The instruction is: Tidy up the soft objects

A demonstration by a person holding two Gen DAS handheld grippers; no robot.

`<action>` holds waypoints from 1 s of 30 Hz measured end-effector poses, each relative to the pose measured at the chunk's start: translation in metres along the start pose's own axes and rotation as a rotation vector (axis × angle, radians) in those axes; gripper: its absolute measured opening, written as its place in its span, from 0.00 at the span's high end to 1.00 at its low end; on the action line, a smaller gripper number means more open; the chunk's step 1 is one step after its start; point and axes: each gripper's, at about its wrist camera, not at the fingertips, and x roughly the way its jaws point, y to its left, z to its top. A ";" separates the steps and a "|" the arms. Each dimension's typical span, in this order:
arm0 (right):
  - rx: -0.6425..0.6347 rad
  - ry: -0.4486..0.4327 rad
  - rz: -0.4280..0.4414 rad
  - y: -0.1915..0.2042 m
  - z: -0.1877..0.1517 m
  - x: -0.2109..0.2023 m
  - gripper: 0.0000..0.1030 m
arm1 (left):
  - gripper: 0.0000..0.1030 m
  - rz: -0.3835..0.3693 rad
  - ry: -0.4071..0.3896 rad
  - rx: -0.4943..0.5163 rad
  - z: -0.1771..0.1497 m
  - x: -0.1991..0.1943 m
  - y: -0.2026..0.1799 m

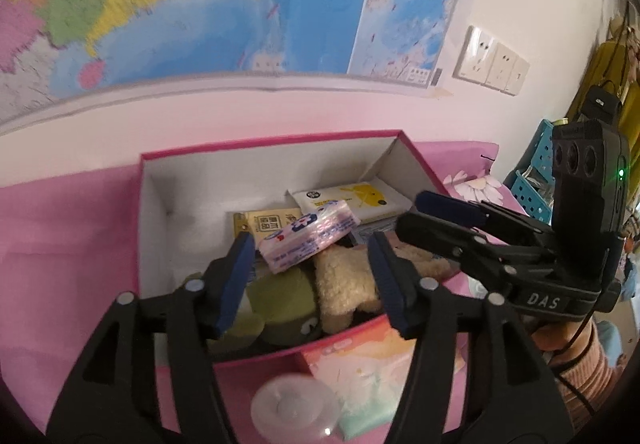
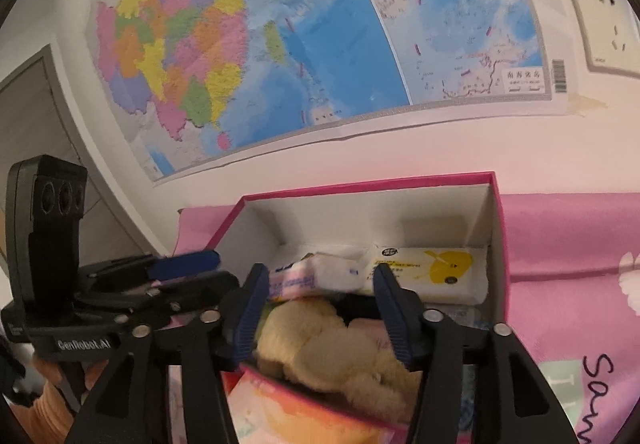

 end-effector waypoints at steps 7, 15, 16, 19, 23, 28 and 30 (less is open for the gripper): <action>-0.100 -0.046 -0.039 0.020 -0.025 -0.039 0.17 | 0.06 0.063 -0.114 0.019 -0.026 -0.045 -0.012; -0.199 -0.082 -0.147 0.048 -0.071 -0.080 0.00 | 0.00 0.143 -0.119 -0.001 -0.076 -0.075 -0.021; -0.198 -0.083 -0.152 0.050 -0.076 -0.084 0.00 | 0.00 0.149 -0.110 -0.006 -0.082 -0.075 -0.022; -0.193 -0.073 -0.162 0.054 -0.092 -0.092 0.00 | 0.00 0.183 -0.090 -0.015 -0.103 -0.077 -0.024; -0.205 -0.055 -0.174 0.062 -0.110 -0.099 0.00 | 0.00 0.197 -0.068 -0.031 -0.126 -0.081 -0.027; -0.228 -0.024 -0.170 0.070 -0.127 -0.103 0.00 | 0.00 0.209 -0.048 -0.030 -0.144 -0.082 -0.035; -0.243 0.010 -0.196 0.066 -0.133 -0.102 0.00 | 0.00 0.227 -0.048 -0.034 -0.149 -0.081 -0.034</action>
